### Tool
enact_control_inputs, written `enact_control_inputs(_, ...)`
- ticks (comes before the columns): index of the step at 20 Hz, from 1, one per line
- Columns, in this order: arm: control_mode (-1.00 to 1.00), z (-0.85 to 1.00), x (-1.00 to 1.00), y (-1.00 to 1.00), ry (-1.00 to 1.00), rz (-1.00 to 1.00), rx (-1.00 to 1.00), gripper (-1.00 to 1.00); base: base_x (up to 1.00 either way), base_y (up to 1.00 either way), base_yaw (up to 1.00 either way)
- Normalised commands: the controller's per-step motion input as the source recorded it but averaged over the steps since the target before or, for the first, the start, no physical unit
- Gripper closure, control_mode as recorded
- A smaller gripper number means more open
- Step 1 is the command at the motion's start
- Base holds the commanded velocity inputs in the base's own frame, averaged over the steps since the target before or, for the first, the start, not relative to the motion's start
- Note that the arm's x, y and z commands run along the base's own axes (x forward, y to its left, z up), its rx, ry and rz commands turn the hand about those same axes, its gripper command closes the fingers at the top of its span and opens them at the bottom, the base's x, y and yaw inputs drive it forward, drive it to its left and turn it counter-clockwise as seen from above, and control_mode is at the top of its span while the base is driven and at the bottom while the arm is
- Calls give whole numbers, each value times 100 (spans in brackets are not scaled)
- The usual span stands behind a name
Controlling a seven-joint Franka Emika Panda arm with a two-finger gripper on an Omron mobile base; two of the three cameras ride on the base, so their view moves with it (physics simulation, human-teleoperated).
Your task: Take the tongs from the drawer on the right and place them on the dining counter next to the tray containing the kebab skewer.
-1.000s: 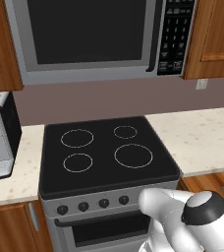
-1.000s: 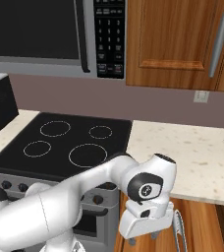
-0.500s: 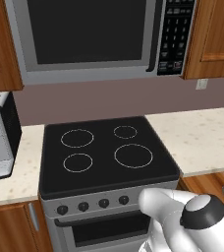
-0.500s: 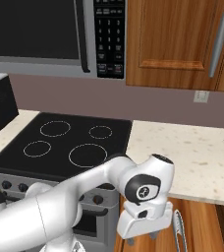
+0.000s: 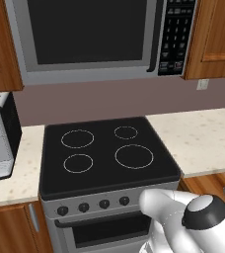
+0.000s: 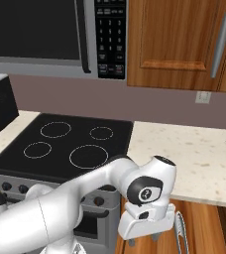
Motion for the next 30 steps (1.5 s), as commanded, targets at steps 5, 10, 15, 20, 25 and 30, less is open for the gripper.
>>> enact_control_inputs(5, -100, 0, 3, 0, 0, 0, -1, -100, 0, 0, 0)
enact_control_inputs(10, -100, -3, 7, -25, -6, -14, -2, -100, 0, 0, 0)
enact_control_inputs(15, -100, 9, 21, -69, -11, -37, 0, -100, 0, 0, 0)
enact_control_inputs(20, -100, 27, 43, -27, -8, -65, 0, -100, 0, 0, 0)
enact_control_inputs(25, -100, 8, 45, -22, -4, -57, -2, -100, 0, 0, 0)
enact_control_inputs(30, -100, -49, 31, -18, -1, -31, -24, -100, 0, 0, 0)
